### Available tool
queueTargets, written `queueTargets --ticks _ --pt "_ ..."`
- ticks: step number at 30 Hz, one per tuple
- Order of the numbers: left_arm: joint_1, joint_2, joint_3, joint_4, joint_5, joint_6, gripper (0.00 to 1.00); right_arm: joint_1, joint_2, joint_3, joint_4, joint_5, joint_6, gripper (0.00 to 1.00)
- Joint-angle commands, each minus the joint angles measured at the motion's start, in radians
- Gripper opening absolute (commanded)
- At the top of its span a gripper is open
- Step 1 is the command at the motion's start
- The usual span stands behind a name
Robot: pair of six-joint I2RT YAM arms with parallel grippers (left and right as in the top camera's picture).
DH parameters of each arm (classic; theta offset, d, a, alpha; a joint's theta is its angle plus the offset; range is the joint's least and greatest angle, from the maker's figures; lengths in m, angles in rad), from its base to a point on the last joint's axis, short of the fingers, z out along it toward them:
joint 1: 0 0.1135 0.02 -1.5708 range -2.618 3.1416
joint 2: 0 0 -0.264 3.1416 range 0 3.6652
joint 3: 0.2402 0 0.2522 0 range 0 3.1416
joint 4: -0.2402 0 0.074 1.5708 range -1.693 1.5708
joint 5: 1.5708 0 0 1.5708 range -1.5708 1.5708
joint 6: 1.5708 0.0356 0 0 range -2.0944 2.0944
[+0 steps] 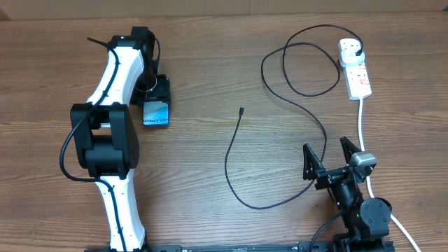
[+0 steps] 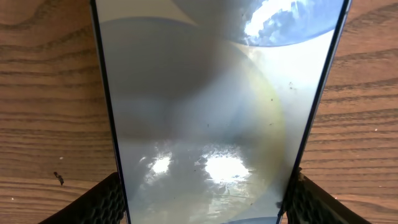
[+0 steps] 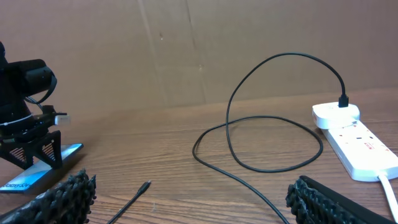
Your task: Plug charger to phone and switch on socket
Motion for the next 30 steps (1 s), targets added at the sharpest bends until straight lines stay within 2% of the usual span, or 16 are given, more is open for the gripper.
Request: queueTargets --ticks 1,4,12,21,26,30 --pt "-0.006 -0.001 0.033 -0.003 -0.007 0.011 0.16 0.0 -0.007 -0.01 0.003 0.001 0.002 1.0" --pt "-0.006 -0.001 0.033 -0.003 -0.007 0.011 0.04 0.0 -0.007 -0.01 0.003 0.001 0.002 1.0" --pt "-0.006 -0.001 0.037 -0.007 -0.004 -0.001 0.04 0.0 -0.007 -0.01 0.003 0.001 0.002 1.0" --pt "-0.006 -0.001 0.068 -0.059 0.01 -0.129 0.04 0.0 -0.007 -0.01 0.003 0.001 0.002 1.0" --pt "-0.006 -0.001 0.103 -0.107 0.13 -0.139 0.04 0.0 -0.007 -0.01 0.003 0.001 0.002 1.0" --pt "-0.006 -0.001 0.108 -0.133 0.23 -0.192 0.04 0.0 -0.007 -0.01 0.003 0.001 0.002 1.0"
